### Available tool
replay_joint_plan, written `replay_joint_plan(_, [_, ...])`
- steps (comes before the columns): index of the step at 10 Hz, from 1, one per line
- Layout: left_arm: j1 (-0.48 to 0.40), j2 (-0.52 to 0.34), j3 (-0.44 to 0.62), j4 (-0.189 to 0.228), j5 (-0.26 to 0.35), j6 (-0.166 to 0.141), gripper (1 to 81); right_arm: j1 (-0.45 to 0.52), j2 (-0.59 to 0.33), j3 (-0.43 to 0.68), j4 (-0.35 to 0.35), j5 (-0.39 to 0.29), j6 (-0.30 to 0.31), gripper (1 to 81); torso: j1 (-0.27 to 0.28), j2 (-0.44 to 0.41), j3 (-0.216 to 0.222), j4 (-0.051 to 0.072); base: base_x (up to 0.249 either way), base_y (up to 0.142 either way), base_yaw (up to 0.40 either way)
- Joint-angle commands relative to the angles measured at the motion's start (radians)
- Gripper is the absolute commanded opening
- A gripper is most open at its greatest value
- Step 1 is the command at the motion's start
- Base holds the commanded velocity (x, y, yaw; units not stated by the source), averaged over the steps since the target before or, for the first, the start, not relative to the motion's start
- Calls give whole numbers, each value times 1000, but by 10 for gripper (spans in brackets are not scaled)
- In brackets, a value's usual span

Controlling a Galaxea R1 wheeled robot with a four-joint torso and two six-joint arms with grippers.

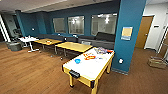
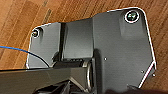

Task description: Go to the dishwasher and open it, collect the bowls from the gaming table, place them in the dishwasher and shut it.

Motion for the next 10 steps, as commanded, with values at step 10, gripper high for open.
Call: replay_joint_plan(10, [-56, 6, -3, -5, 50, 3, 811, 47, 3, 1, -2, -51, -3, 811, 0, 0, 0, 0, 97, 68, 0])
